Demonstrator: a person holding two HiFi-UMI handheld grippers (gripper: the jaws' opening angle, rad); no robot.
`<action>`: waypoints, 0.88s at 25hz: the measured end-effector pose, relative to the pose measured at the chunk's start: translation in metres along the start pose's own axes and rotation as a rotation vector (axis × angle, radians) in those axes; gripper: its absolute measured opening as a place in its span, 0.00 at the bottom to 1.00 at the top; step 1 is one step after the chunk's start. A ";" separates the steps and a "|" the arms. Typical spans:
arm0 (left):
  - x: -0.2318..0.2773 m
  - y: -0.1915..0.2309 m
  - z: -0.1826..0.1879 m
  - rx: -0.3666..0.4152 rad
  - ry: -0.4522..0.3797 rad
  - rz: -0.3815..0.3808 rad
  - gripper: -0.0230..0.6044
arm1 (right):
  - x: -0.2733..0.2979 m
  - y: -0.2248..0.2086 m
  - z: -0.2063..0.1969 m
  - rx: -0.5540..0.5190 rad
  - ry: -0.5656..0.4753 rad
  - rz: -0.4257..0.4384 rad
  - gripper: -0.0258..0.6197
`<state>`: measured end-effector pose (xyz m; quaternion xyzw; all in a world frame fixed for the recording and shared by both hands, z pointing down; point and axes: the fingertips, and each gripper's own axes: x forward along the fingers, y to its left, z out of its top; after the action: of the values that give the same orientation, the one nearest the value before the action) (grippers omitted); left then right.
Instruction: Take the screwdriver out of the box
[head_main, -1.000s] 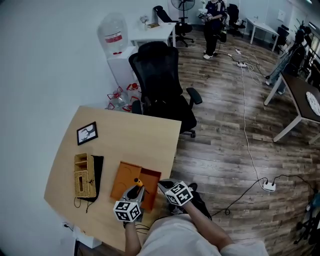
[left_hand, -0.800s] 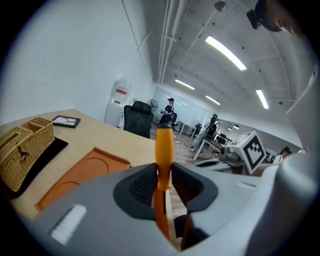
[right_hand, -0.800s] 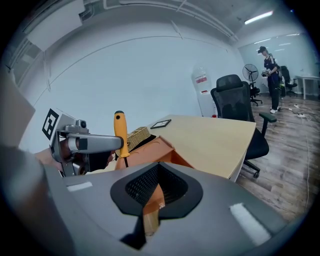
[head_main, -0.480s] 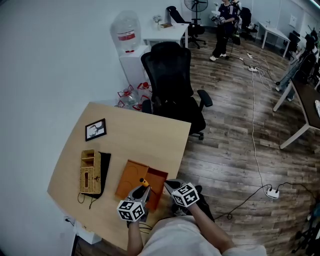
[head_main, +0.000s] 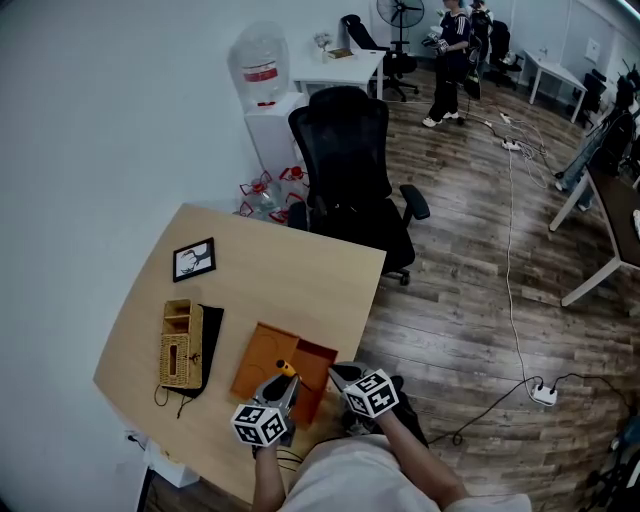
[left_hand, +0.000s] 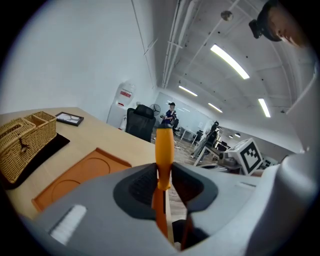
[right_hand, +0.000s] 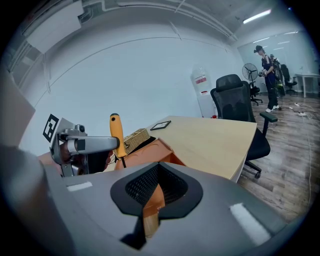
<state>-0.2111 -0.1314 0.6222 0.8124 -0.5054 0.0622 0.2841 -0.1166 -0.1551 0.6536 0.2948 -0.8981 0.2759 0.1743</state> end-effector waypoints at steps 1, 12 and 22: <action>0.000 0.000 0.000 -0.001 -0.001 0.000 0.27 | 0.001 0.000 0.000 0.000 0.000 0.001 0.04; 0.003 0.001 0.000 -0.005 -0.009 0.004 0.27 | 0.000 -0.003 0.001 0.002 -0.001 0.001 0.04; 0.008 -0.002 -0.003 -0.007 -0.001 -0.006 0.27 | 0.001 -0.006 -0.002 0.014 0.005 -0.001 0.04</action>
<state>-0.2052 -0.1354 0.6274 0.8130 -0.5033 0.0593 0.2868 -0.1135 -0.1585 0.6583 0.2959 -0.8956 0.2827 0.1744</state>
